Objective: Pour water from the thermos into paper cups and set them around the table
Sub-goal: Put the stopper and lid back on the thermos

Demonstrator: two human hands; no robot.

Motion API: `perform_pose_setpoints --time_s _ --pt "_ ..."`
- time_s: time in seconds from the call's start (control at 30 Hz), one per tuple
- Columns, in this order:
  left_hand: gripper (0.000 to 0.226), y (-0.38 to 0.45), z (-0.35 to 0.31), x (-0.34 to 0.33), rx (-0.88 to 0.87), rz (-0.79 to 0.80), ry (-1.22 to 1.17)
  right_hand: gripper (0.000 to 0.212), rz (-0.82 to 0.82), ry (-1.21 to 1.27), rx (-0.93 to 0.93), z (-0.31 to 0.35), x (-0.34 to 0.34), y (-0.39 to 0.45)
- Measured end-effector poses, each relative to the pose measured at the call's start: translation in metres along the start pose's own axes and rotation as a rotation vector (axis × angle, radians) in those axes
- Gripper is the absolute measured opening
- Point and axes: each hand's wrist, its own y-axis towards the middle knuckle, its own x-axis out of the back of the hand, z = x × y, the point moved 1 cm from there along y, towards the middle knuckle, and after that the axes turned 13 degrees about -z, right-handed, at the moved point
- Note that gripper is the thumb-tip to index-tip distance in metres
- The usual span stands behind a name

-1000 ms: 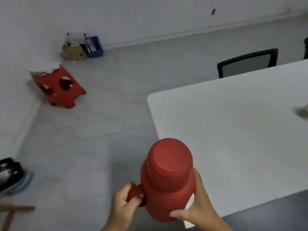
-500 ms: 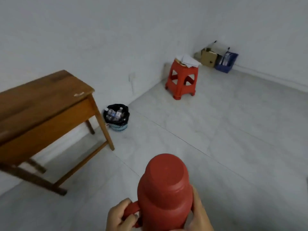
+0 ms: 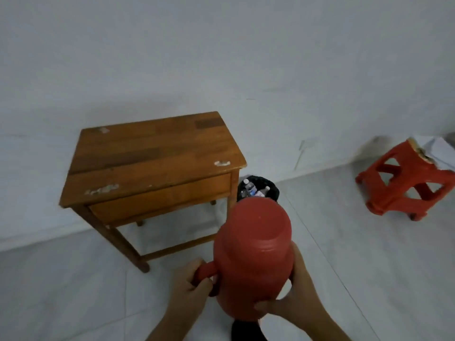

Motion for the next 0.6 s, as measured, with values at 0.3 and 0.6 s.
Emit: perform_pose_setpoints --time_s 0.3,0.6 --pt "0.026 0.136 -0.038 0.003 -0.034 -0.38 -0.005 0.12 0.274 0.056 0.127 0.037 -0.075 0.193" --pt "0.017 0.328 -0.037 0.048 -0.229 -0.357 0.014 0.122 0.287 -0.047 0.146 0.068 -0.195 0.344"
